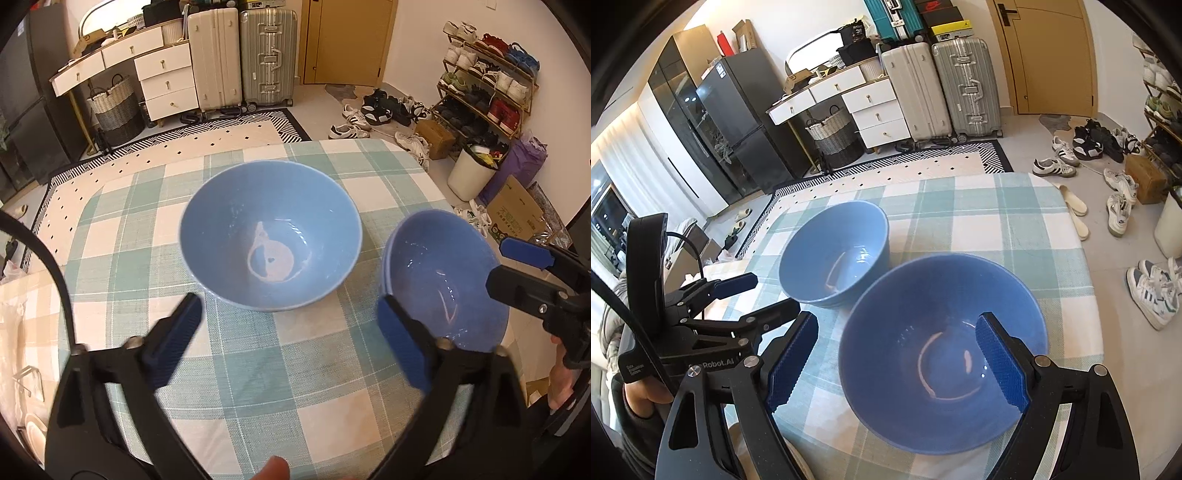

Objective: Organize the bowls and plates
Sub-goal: 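Withdraw both open tools and move them toward the remaining blue bowls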

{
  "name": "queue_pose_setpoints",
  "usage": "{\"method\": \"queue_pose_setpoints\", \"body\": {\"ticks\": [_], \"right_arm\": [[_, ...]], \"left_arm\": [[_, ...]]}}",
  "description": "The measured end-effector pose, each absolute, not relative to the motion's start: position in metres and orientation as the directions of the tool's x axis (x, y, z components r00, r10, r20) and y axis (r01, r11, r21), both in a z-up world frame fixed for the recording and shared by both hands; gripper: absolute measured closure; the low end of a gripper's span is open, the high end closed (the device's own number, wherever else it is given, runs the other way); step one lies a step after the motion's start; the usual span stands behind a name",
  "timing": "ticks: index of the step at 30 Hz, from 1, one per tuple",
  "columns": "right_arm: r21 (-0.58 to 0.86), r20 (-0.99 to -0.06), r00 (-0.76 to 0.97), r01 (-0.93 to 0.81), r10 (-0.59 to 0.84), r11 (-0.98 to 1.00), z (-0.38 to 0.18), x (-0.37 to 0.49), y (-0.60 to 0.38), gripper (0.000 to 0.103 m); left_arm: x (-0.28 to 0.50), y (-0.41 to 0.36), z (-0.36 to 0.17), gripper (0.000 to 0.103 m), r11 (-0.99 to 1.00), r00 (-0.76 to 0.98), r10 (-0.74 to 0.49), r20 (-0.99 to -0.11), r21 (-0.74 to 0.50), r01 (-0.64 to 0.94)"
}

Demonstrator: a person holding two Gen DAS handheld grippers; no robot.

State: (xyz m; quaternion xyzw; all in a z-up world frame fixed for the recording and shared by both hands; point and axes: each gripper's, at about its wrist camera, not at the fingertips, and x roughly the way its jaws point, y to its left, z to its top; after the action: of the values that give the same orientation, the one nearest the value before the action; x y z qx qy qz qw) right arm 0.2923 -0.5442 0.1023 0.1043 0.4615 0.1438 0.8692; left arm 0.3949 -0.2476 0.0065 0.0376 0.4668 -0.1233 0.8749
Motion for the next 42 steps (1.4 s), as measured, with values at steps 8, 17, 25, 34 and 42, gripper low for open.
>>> {"method": "queue_pose_setpoints", "body": {"ticks": [8,17,25,34,42], "right_arm": [[0.315,-0.774,0.520,-0.177,0.360,0.932,0.102,0.309,-0.530,0.014],[0.305,-0.780,0.507,-0.204,0.367,0.930,0.098,0.325,-0.518,0.014],[0.269,-0.793,0.503,-0.221,0.346,0.938,0.093,0.340,-0.506,0.014],[0.178,-0.821,0.500,-0.237,0.277,0.955,0.082,0.360,-0.490,0.014],[0.162,-0.836,0.477,-0.258,0.271,0.952,0.067,0.380,-0.476,0.015]], "left_arm": [[0.403,-0.226,0.009,0.002,0.976,0.550,-0.166,-0.819,-0.058,0.208],[0.415,-0.211,0.006,0.002,0.981,0.552,-0.157,-0.819,-0.065,0.183],[0.430,-0.200,-0.006,0.002,0.985,0.539,-0.152,-0.829,-0.082,0.152],[0.448,-0.186,-0.020,0.002,0.989,0.533,-0.139,-0.835,-0.094,0.111],[0.466,-0.178,-0.037,0.002,0.989,0.510,-0.147,-0.848,-0.115,0.095]]}}
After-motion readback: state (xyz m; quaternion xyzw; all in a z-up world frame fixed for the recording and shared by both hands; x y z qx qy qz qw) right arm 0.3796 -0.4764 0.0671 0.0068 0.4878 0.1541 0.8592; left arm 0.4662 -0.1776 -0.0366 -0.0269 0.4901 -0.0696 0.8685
